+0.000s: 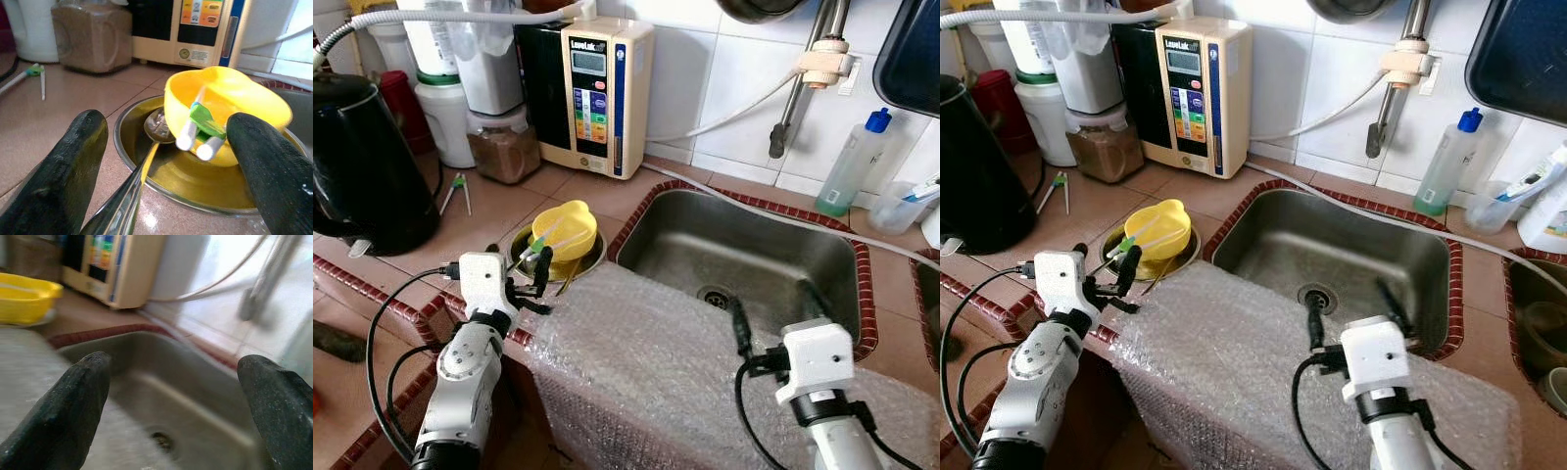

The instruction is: Kitchen organization

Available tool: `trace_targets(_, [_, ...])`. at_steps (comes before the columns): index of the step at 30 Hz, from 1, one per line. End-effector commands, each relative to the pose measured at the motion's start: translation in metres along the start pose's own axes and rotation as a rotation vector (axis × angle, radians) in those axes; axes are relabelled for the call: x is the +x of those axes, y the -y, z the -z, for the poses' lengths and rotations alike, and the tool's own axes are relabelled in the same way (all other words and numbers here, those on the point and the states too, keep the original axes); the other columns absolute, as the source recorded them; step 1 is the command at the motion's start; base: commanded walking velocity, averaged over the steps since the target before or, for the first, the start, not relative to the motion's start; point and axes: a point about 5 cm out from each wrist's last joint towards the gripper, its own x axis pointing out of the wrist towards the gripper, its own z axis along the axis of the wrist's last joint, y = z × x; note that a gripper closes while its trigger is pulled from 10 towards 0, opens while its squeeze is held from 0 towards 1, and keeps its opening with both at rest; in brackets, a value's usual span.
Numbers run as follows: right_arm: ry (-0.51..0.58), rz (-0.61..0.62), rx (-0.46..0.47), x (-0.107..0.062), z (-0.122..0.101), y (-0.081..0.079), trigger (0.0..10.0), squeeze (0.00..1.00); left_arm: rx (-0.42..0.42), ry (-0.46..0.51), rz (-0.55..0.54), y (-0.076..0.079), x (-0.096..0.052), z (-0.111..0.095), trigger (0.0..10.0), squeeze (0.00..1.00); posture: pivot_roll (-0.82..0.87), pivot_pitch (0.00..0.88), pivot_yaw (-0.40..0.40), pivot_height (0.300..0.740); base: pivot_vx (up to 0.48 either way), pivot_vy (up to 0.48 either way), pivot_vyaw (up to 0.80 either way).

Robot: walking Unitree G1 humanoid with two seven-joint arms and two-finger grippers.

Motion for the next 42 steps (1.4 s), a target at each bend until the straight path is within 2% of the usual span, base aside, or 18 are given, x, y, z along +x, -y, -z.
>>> trace_targets(1, [0.012, -0.036, 0.016, -0.001, -0.005, -0.002, 10.0, 0.0, -0.03, -0.005, 0.0, 0.001, 0.005, -0.002, 10.0, 0.0, 0.05, 0.0, -0.009, 0.74, 0.0, 0.0, 0.0])
trace_targets(6, [-0.007, -0.064, 0.049, -0.004, -0.004, -0.004, 10.0, 0.0, -0.105, -0.002, 0.032, 0.006, 0.013, -0.002, 10.0, 0.0, 0.03, 0.0, -0.005, 0.74, 0.0, 0.0, 0.0])
trace_targets(9, [-0.011, -0.066, 0.048, -0.005, -0.005, -0.003, 10.0, 0.0, -0.121, 0.006, 0.048, 0.009, 0.017, -0.005, 10.0, 0.0, 0.03, 0.0, 0.002, 0.74, 0.0, 0.0, 0.0])
trace_targets(15, [-0.02, -0.07, 0.051, -0.006, -0.005, -0.003, 10.0, 0.0, -0.16, 0.0, 0.089, 0.013, 0.018, -0.004, 10.0, 0.0, 0.02, 0.0, 0.012, 0.74, 0.0, 0.0, 0.0])
trace_targets(17, [-0.023, -0.072, 0.05, -0.007, -0.004, -0.002, 10.0, 0.0, -0.172, 0.004, 0.085, 0.012, 0.018, -0.004, 9.7, 0.0, 0.02, 0.0, 0.014, 0.74, 0.0, 0.0, 0.0])
trace_targets(18, [-0.025, -0.073, 0.049, -0.007, -0.004, -0.002, 10.0, 0.0, -0.176, 0.006, 0.082, 0.012, 0.018, -0.005, 8.4, 0.0, 0.02, 0.0, 0.014, 0.74, 0.0, 0.0, 0.0])
trace_targets(20, [-0.031, -0.076, 0.048, -0.008, -0.003, -0.003, 10.0, 0.0, -0.176, 0.017, 0.073, 0.008, 0.018, -0.006, 3.7, 0.0, 0.02, 0.0, 0.012, 0.74, 0.0, 0.0, 0.0])
trace_targets(22, [-0.033, -0.081, 0.047, -0.007, -0.003, -0.003, 10.0, 0.0, -0.181, 0.019, 0.073, 0.007, 0.018, -0.007, 3.5, 0.0, 0.03, 0.0, 0.012, 0.74, 0.0, 0.0, 0.0])
trace_targets(23, [-0.033, -0.086, 0.047, -0.007, -0.002, -0.004, 10.0, 0.0, -0.193, 0.021, 0.066, 0.005, 0.018, -0.008, 4.2, 0.0, 0.03, 0.0, 0.012, 0.74, 0.0, 0.0, 0.0])
trace_targets(24, [-0.035, -0.091, 0.048, -0.007, -0.002, -0.004, 10.0, 0.0, -0.216, 0.023, 0.059, 0.004, 0.019, -0.009, 7.8, 0.0, 0.03, 0.0, 0.011, 0.74, 0.0, 0.0, 0.0])
trace_targets(25, [-0.035, -0.092, 0.048, -0.007, -0.001, -0.004, 10.0, 0.0, -0.224, 0.023, 0.058, 0.004, 0.019, -0.009, 7.8, 0.0, 0.03, 0.0, 0.011, 0.74, 0.0, 0.0, 0.0])
trace_targets(26, [-0.035, -0.094, 0.049, -0.006, -0.001, -0.005, 10.0, 0.0, -0.244, 0.028, 0.05, 0.003, 0.02, -0.011, 10.0, 0.0, 0.04, 0.0, 0.012, 0.74, 0.0, 0.0, 0.0])
trace_targets(30, [-0.037, -0.102, 0.05, -0.005, 0.0, -0.006, 10.0, 0.0, -0.313, 0.038, 0.058, 0.004, 0.021, -0.015, 10.0, 0.0, 0.04, 0.0, 0.011, 0.74, 0.0, 0.0, 0.0])
trace_targets(31, [-0.037, -0.103, 0.05, -0.005, 0.0, -0.006, 10.0, 0.0, -0.327, 0.039, 0.052, 0.004, 0.022, -0.015, 9.5, 0.0, 0.04, 0.0, 0.012, 0.74, 0.0, 0.0, 0.0])
trace_targets(32, [-0.038, -0.105, 0.05, -0.005, 0.001, -0.007, 10.0, 0.0, -0.337, 0.042, 0.049, 0.003, 0.022, -0.016, 1.9, 0.0, 0.04, 0.0, 0.012, 0.74, 0.0, 0.0, 0.0])
trace_targets(35, [-0.038, -0.106, 0.051, -0.005, 0.001, -0.007, 10.0, 0.0, -0.335, 0.045, 0.053, 0.003, 0.023, -0.017, 1.9, 0.0, 0.04, 0.0, 0.012, 0.74, 0.0, 0.0, 0.0])
trace_targets(36, [-0.038, -0.106, 0.052, -0.005, 0.001, -0.007, 10.0, 0.0, -0.347, 0.043, 0.061, 0.004, 0.023, -0.017, 0.0, 0.0, 0.04, 0.0, 0.012, 0.74, 0.0, 0.0, 0.0])
trace_targets(42, [-0.04, -0.11, 0.051, -0.005, 0.001, -0.008, 10.0, 0.0, -0.357, 0.037, 0.058, 0.005, 0.023, -0.016, 0.0, 0.0, 0.04, 0.0, 0.012, 0.74, 0.0, 0.0, 0.0])
